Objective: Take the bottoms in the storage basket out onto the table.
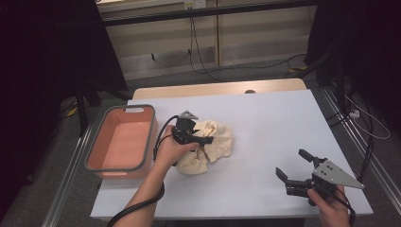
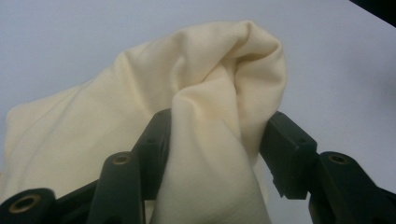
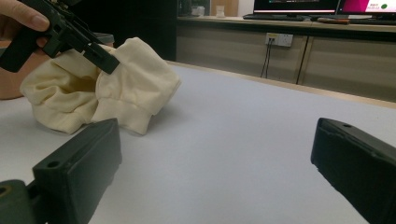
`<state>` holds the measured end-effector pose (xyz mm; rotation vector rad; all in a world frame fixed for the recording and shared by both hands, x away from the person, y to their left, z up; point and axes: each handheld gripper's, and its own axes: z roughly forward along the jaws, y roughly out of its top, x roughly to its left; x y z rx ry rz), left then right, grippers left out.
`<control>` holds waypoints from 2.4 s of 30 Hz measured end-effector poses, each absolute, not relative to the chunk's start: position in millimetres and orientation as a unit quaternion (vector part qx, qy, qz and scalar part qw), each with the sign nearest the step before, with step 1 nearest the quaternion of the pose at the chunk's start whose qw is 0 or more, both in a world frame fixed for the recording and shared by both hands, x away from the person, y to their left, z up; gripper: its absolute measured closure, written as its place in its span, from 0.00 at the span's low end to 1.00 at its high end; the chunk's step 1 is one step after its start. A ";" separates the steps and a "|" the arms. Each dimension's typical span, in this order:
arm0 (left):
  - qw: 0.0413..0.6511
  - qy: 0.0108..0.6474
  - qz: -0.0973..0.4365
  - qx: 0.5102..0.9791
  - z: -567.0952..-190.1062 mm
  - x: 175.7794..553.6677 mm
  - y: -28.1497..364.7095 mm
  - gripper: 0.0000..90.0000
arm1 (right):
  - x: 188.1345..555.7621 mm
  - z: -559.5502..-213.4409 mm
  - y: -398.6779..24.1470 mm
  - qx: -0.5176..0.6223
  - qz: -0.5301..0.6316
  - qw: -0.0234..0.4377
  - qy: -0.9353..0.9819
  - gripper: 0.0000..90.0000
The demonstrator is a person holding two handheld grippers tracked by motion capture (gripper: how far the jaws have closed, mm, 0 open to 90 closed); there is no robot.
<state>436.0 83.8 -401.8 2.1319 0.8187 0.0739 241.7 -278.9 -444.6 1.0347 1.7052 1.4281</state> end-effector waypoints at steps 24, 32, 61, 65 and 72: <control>0.439 0.327 0.039 0.836 -396.9 433.6 89.5 0.31 | 242.7 -444.8 -279.6 0.398 0.548 0.336 0.654 0.01; 0.454 0.322 0.047 0.830 -394.8 425.3 99.8 0.26 | 244.2 -444.9 -277.8 0.397 0.549 0.335 0.655 0.01; 0.486 0.306 0.090 0.814 -390.6 391.7 135.3 0.17 | 245.0 -445.3 -274.8 0.396 0.548 0.332 0.658 0.01; 0.488 0.305 0.096 0.812 -391.0 388.1 140.6 0.17 | 245.0 -445.3 -274.7 0.396 0.548 0.332 0.658 0.01; 0.501 0.309 0.097 0.803 -391.6 382.7 150.6 0.17 | 244.9 -445.3 -274.3 0.394 0.547 0.332 0.659 0.01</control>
